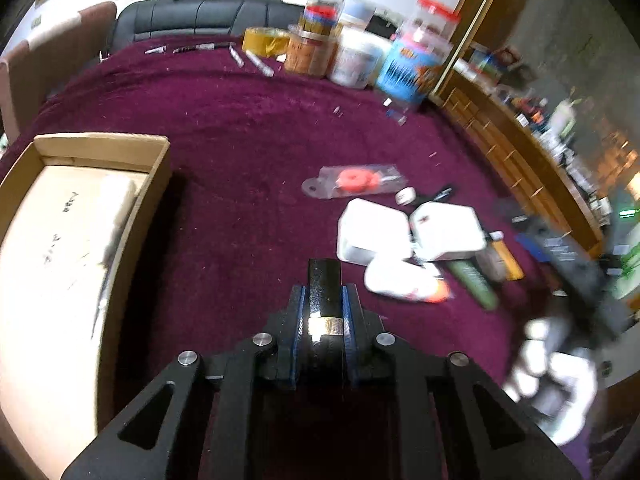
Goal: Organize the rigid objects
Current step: 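Grasp the white glue bottle with orange cap with the right tool while the left holds the lipstick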
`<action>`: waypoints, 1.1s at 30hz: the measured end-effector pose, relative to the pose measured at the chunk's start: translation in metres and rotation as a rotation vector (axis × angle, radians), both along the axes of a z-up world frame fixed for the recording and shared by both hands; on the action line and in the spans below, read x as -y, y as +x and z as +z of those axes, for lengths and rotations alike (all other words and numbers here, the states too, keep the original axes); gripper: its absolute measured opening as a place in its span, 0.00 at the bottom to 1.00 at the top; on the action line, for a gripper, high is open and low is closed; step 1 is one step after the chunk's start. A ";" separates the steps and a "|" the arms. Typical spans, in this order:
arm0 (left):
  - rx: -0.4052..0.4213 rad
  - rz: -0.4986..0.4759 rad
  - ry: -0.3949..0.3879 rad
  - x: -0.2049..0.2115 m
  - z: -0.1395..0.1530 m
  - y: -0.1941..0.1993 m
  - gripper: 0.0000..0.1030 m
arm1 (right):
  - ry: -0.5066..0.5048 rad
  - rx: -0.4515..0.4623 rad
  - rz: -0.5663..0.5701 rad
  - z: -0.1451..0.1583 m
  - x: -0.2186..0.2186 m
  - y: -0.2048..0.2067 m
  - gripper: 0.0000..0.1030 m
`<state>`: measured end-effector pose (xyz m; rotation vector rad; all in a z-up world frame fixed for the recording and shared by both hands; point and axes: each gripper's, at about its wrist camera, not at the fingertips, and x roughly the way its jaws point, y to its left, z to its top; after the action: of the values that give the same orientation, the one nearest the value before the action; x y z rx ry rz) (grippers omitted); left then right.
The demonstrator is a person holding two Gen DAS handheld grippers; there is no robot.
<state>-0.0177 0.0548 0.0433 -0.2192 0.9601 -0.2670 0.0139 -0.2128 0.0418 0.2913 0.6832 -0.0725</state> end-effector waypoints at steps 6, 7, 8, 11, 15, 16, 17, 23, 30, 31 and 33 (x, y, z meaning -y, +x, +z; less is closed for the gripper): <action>0.101 -0.011 0.014 -0.016 0.031 -0.038 0.14 | -0.049 0.053 -0.092 0.009 0.008 -0.012 0.79; 0.104 -0.011 0.009 -0.021 0.034 -0.043 0.14 | -0.055 0.080 -0.108 0.015 0.009 -0.019 0.79; 0.105 -0.011 0.002 -0.027 0.035 -0.047 0.14 | -0.046 0.100 -0.102 0.021 0.007 -0.024 0.79; 0.105 -0.008 -0.020 -0.043 0.036 -0.060 0.14 | -0.039 0.093 0.048 0.030 -0.018 -0.035 0.79; 0.106 0.000 -0.073 -0.058 0.037 -0.073 0.14 | -0.132 0.000 0.358 0.020 -0.083 -0.037 0.79; 0.110 0.002 -0.081 -0.060 0.038 -0.076 0.14 | -0.166 -0.009 0.401 0.019 -0.094 -0.038 0.79; 0.115 0.003 -0.086 -0.063 0.039 -0.078 0.14 | -0.219 -0.016 0.451 0.017 -0.109 -0.039 0.79; 0.124 0.038 -0.109 -0.083 0.042 -0.089 0.14 | -0.466 -0.057 0.592 0.002 -0.160 -0.037 0.77; 0.124 0.071 -0.131 -0.101 0.038 -0.091 0.14 | -0.525 -0.130 0.621 -0.014 -0.167 -0.027 0.52; 0.122 0.072 -0.136 -0.102 0.037 -0.092 0.14 | -0.528 -0.146 0.622 -0.017 -0.168 -0.024 0.47; 0.123 0.072 -0.138 -0.103 0.036 -0.095 0.14 | -0.528 -0.187 0.621 -0.024 -0.169 -0.020 0.41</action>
<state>-0.1124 0.1578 0.0791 -0.3593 0.8115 -0.2776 -0.0065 -0.0443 0.0177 -0.4447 0.8859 0.3141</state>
